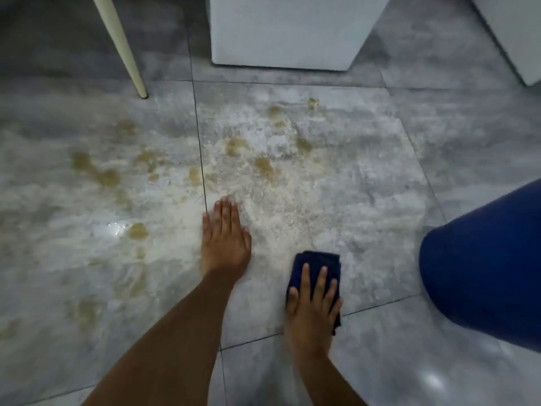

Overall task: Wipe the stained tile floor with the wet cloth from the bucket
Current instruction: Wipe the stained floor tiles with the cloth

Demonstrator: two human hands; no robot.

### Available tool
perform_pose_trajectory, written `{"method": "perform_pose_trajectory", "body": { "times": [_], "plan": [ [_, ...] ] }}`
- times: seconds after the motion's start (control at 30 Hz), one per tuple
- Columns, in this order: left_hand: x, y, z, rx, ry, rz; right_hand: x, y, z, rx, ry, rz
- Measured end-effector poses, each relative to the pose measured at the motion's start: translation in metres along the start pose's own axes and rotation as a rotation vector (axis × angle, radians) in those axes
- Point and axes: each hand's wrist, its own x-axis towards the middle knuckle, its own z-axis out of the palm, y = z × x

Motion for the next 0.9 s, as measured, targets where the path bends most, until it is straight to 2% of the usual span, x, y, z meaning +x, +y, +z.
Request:
{"method": "perform_pose_trajectory", "body": {
  "times": [0.1,0.17,0.3,0.4,0.47,0.6,0.67,0.77,0.9],
  "plan": [
    [0.005,0.006,-0.002,-0.047,-0.015,-0.048,-0.006,-0.011,-0.005,-0.068,-0.102,-0.038],
    [-0.008,0.019,-0.002,-0.075,-0.073,-0.021,0.002,-0.007,-0.014,-0.12,-0.075,-0.1],
    [-0.019,0.022,-0.006,-0.133,-0.067,-0.114,0.075,-0.029,-0.033,-0.143,-0.033,-0.323],
    [-0.024,0.016,-0.008,-0.152,-0.05,-0.199,0.13,-0.02,-0.05,-0.142,-0.011,-0.331],
    [-0.019,0.009,-0.009,-0.132,-0.033,-0.23,0.139,-0.011,-0.05,-0.157,0.02,-0.491],
    [-0.014,-0.003,-0.011,-0.095,0.024,-0.274,0.134,-0.026,-0.044,-0.277,-0.055,-0.965],
    [-0.017,-0.003,-0.009,-0.083,0.026,-0.291,0.151,-0.055,-0.045,-0.293,-0.092,-1.08],
    [-0.008,0.005,-0.007,-0.116,0.041,-0.315,0.198,-0.098,-0.055,-0.312,-0.092,-1.123],
    [-0.014,0.005,-0.006,-0.116,0.037,-0.35,0.22,-0.094,-0.055,-0.176,-0.041,-0.94]
  ]
}}
